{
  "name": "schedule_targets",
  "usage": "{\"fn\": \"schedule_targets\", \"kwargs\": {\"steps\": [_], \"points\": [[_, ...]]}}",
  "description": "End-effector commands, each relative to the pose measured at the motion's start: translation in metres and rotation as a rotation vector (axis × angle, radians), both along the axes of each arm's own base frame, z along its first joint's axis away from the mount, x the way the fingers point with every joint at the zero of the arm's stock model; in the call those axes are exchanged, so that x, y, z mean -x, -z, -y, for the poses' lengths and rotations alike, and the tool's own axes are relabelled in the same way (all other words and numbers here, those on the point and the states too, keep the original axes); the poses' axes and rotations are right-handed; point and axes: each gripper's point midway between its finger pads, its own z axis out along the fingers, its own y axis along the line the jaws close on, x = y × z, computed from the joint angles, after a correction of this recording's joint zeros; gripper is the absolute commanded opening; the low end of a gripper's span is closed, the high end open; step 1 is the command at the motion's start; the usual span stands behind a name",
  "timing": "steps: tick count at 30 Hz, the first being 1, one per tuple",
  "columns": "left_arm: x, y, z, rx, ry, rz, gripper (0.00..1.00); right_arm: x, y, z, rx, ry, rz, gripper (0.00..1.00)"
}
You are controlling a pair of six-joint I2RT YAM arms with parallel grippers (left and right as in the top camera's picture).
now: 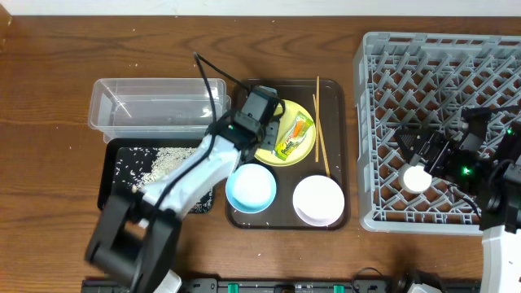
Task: Sort waste into correct bins and load items into the dishwasher rack
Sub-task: 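Set the empty blue bowl back on the brown tray with the left gripper, then pick the white tissue off the yellow plate and drop it in the clear bin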
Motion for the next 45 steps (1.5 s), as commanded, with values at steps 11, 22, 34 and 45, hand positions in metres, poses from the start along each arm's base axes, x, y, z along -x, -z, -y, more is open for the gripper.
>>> {"fn": "schedule_targets", "kwargs": {"steps": [11, 22, 34, 45], "points": [[0.0, 0.051, 0.015, -0.051, 0.085, -0.074, 0.13, -0.002, 0.008, 0.001, -0.004, -0.014, -0.037, 0.93], [-0.018, -0.103, -0.038, -0.031, -0.067, 0.159, 0.06, -0.001, 0.009, 0.0, -0.001, -0.02, -0.042, 0.93], [-0.039, -0.082, -0.095, 0.005, -0.191, 0.078, 0.58, -0.001, 0.009, 0.0, -0.001, -0.02, -0.043, 0.93], [0.024, -0.02, 0.044, -0.016, 0.316, -0.081, 0.59, 0.001, 0.013, 0.002, 0.009, -0.008, -0.061, 0.93]]}}
